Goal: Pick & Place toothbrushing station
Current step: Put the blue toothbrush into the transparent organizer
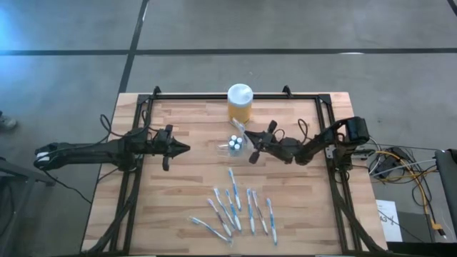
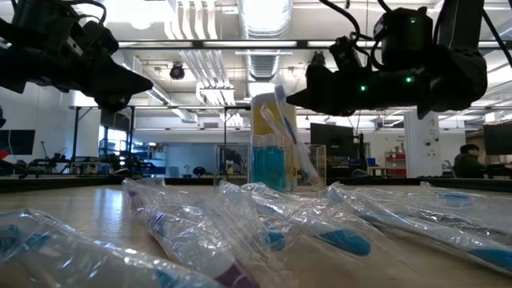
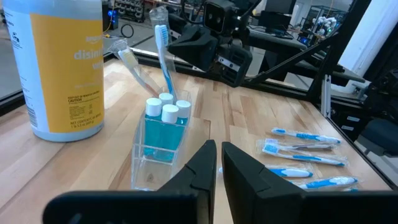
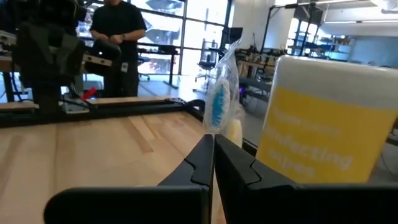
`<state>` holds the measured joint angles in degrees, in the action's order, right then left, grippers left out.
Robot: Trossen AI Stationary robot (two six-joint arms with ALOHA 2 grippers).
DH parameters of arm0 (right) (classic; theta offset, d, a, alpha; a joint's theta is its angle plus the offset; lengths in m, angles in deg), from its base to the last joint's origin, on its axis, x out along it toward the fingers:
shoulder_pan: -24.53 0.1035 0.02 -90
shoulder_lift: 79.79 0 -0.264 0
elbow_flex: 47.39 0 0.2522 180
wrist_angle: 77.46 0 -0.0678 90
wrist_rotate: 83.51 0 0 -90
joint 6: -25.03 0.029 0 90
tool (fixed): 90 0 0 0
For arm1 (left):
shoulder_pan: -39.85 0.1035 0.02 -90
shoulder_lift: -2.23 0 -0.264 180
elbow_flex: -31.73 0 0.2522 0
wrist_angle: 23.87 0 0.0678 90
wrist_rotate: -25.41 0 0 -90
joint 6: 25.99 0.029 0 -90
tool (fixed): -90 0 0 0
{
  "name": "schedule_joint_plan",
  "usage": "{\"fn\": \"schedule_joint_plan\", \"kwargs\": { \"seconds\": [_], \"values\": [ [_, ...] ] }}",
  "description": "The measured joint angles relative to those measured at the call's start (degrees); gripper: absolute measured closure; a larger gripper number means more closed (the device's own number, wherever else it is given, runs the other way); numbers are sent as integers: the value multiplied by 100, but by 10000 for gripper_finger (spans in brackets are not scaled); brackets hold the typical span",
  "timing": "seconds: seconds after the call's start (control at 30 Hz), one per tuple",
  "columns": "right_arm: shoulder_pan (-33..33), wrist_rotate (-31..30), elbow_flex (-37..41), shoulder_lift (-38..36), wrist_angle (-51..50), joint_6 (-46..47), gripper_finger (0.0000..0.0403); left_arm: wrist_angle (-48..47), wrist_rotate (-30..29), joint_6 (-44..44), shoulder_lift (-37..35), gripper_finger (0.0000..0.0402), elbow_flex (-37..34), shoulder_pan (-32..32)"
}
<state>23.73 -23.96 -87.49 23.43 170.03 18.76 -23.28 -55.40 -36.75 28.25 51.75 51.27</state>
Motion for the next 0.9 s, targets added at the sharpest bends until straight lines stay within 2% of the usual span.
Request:
{"fn": "schedule_joint_plan", "kwargs": {
  "seconds": [0.47, 0.63, 0.9],
  "values": [
    [17, -31, 51, -4, -606, 287, 394, 0, 0, -42, -2, 371, 0, 0],
    [19, 359, 53, -9, -845, 191, 394, 0, 0, -42, 1, 371, 0, 0],
    [41, 358, 49, -98, -939, 329, 394, -2, 0, -110, 1, 371, 0, 0]
  ]
}}
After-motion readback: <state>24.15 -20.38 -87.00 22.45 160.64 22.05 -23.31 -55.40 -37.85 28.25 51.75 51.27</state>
